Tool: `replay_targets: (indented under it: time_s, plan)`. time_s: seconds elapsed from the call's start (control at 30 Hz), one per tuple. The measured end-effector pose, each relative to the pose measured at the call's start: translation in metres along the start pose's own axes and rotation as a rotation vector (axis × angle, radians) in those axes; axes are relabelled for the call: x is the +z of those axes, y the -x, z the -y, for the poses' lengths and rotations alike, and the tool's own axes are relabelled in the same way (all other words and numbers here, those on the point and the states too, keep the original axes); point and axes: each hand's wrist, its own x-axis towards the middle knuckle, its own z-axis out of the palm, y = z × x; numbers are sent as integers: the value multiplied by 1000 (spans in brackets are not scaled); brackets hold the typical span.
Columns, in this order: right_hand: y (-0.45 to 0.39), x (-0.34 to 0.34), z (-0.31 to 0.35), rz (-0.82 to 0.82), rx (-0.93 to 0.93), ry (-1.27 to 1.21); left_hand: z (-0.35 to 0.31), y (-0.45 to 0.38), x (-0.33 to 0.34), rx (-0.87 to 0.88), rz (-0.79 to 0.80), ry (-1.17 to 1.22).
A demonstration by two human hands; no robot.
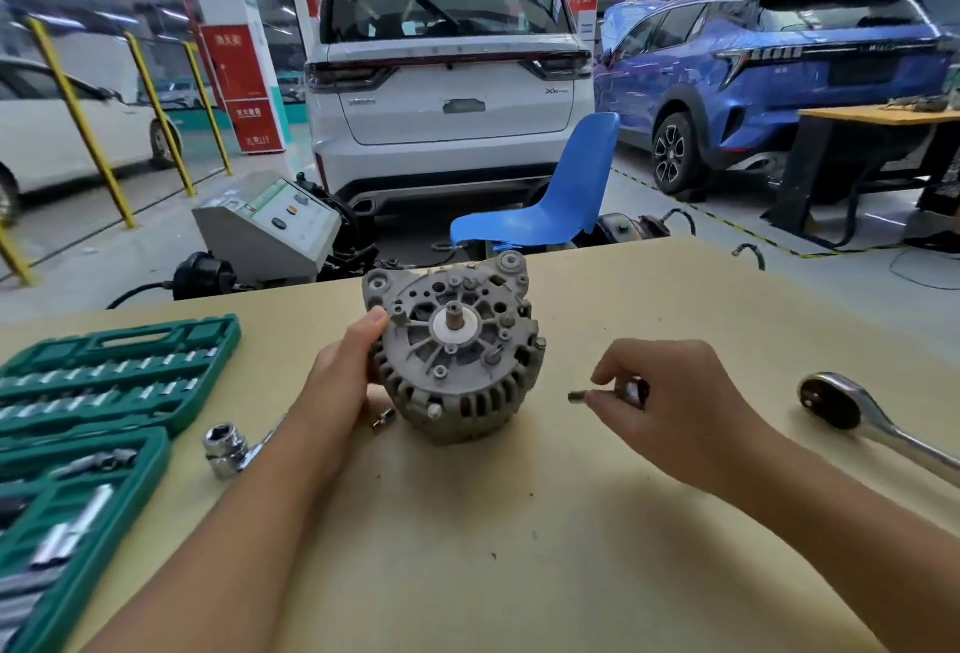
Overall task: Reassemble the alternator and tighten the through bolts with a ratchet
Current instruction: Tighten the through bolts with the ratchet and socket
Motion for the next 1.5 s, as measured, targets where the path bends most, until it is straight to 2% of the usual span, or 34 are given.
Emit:
replay_targets:
  time_s: [0.1, 0.17, 0.23, 0.27, 0.3, 0.33, 0.37, 0.4, 0.43, 0.5, 0.57, 0.63, 0.7, 0.73, 0.83, 0.9, 0.97, 1.03, 1.13, 1.23, 1.37, 1.5]
  plan:
    - [6, 2, 1, 9, -66, 16, -4, 3, 0, 44, -78, -183]
    - [9, 0, 2, 7, -112, 12, -6, 9, 3, 163, -236, -305]
    - [12, -6, 2, -10, -156, -36, -10, 21, 1, 465, -532, -514]
    - [13, -10, 3, -7, -179, -74, -17, 31, 4, 677, -612, -580]
    - [14, -14, 4, 2, -206, -116, -26, 44, 12, 899, -591, -618]
    - [16, -17, 7, 13, -237, -160, -32, 57, 25, 1080, -474, -636]
    - [16, -19, 10, 25, -264, -209, -33, 69, 41, 1187, -316, -657]
    - [16, -21, 12, 37, -286, -258, -30, 78, 59, 1200, -174, -717]
    - [16, -22, 13, 46, -302, -306, -27, 85, 75, 1143, -57, -798]
    - [15, -27, 12, 63, -309, -387, -24, 93, 97, 924, 131, -876]
    - [14, -31, 8, 97, -286, -437, -22, 91, 102, 788, 283, -717]
    - [16, -28, 6, 170, -284, -492, -18, 92, 103, 771, 283, -594]
    - [17, -29, 6, 170, -289, -538, -13, 93, 104, 765, 244, -539]
    - [15, -35, 1, 105, -237, -601, -11, 93, 100, 748, 214, -540]
    - [3, -68, -31, -227, 60, -806, -4, 86, 76, 691, 167, -690]
    - [-2, -77, -43, -236, 123, -697, -2, 86, 69, 593, 303, -864]
    - [-4, -67, -41, -101, 148, -651, 0, 86, 79, 468, 419, -1023]
    - [-4, -58, -30, 93, 174, -734, 1, 87, 93, 406, 413, -1029]
    - [-3, -57, -24, 414, 164, -748, 5, 84, 98, 453, 315, -996]
    - [5, -50, -20, 688, 150, -775, 11, 86, 97, 524, 286, -970]
    - [9, -46, -19, 846, 158, -836, 9, 91, 95, 644, 171, -845]
    - [9, -48, -20, 879, 130, -859, -1, 96, 96, 916, 172, -917]
